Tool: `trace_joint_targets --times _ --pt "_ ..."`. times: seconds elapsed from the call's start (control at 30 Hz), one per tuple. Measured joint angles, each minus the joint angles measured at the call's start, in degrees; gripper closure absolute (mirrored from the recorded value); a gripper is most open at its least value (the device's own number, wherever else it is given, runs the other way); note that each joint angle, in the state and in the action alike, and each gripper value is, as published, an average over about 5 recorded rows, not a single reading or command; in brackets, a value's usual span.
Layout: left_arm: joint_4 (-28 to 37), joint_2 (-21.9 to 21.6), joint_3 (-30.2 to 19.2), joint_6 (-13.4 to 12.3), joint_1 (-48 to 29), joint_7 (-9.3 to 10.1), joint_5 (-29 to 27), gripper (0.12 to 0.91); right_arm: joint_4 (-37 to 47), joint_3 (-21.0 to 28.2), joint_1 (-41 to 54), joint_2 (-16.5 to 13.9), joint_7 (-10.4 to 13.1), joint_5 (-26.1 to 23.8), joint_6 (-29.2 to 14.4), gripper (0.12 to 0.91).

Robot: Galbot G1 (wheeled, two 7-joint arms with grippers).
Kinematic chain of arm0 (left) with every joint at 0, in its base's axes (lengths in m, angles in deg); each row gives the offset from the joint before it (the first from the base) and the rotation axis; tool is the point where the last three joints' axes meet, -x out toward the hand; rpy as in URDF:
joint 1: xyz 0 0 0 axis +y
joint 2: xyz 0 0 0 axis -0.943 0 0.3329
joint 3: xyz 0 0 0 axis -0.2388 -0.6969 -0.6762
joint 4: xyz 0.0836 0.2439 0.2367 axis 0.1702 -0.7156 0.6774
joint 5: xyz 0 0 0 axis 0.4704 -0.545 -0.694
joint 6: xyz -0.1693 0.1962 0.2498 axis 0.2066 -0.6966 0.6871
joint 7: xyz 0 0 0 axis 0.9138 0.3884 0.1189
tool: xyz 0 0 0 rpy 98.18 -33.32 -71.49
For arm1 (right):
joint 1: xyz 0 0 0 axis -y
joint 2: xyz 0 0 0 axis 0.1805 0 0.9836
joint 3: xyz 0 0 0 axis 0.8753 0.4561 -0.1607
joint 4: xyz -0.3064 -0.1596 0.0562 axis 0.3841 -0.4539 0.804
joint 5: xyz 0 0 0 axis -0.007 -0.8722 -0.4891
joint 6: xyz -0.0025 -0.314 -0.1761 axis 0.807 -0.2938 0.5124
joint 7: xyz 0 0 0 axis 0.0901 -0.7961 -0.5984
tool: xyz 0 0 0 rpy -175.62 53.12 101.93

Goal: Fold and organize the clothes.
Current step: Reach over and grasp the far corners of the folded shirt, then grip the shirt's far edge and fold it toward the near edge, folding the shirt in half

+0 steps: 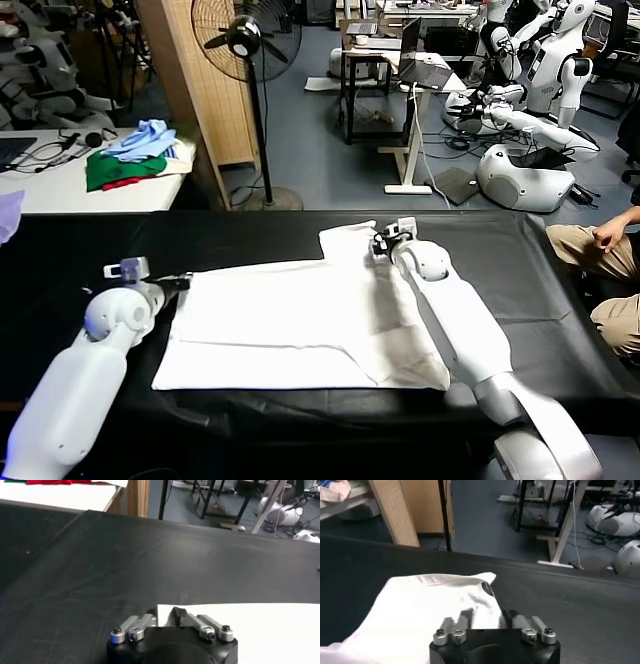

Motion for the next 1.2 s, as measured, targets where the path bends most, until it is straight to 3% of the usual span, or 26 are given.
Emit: trace_joint_targets --times 0.17,0.33,0.57,0.8,1.0,1.2 --pt "-1.0 -0.1 0.1 -1.7 0.4 -0.89 -0.6 0.902 -3.8 -0.6 -2.1 -1.3 -0.9 -1.2 -3.8 0.903" --pt "-3.0 -0.5 0.3 -3.4 1.4 -1.79 -3.2 0.902 -11.8 -2.3 -6.4 -3.9 -1.8 -0.4 -3.7 0.903" --pt "-7.5 -1.9 2.3 -4.8 4.9 -2.66 -5.3 0.902 -27.4 -5.4 -16.2 -10.0 -0.4 4.9 0.3 0.903" --pt "-13.7 -4.6 5.2 -5.2 11.4 -2.60 -5.0 0.902 -40.6 -8.1 -25.0 -15.9 3.1 10.3 6.1 0.903" --pt "-18.3 -6.5 7.7 -5.2 16.5 -1.78 -5.2 0.902 -48.9 -10.5 -31.7 -19.3 4.2 12.3 10.4 0.903" --pt "-22.8 -7.5 10.2 -4.5 21.3 -1.47 -5.9 0.902 -54.4 -12.0 -37.3 -21.8 5.3 12.6 10.7 0.903"
